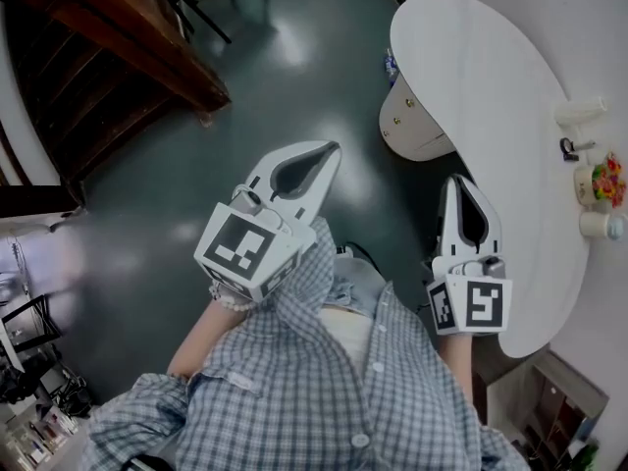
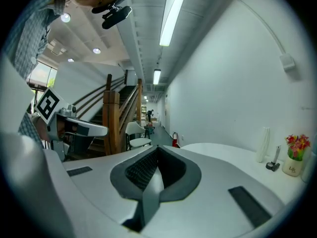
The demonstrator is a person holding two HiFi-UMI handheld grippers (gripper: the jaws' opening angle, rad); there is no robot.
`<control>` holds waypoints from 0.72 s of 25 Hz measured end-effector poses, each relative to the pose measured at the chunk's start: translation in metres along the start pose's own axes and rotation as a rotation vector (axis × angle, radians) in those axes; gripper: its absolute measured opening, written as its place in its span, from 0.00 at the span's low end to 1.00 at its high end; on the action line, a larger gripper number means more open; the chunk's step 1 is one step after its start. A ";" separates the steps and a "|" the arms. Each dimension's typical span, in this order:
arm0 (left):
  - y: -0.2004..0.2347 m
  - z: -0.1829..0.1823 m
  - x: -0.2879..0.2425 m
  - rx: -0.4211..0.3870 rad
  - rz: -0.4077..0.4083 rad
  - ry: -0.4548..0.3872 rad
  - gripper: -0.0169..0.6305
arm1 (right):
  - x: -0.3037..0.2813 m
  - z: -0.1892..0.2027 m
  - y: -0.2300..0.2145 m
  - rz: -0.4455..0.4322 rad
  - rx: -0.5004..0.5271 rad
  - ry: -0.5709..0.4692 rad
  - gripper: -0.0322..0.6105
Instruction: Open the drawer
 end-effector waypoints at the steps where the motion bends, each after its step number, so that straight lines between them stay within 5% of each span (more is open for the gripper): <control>1: 0.013 -0.001 -0.009 0.008 0.006 -0.002 0.03 | -0.011 0.002 -0.001 0.013 -0.008 0.005 0.05; 9: 0.092 0.009 -0.067 0.014 0.100 0.089 0.03 | -0.082 0.017 0.005 0.122 -0.045 0.078 0.05; 18: 0.152 0.054 -0.139 -0.033 0.294 0.148 0.02 | -0.139 0.051 0.014 0.226 -0.020 0.154 0.05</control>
Point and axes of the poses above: the fingertips, and each gripper's own axes: x backward along the fingers, y to its left, z out of its underside, the point moved 9 cm from there along x, backward along the fingers, and after that the axes turned 15 degrees about -y, right-handed, at the moved point
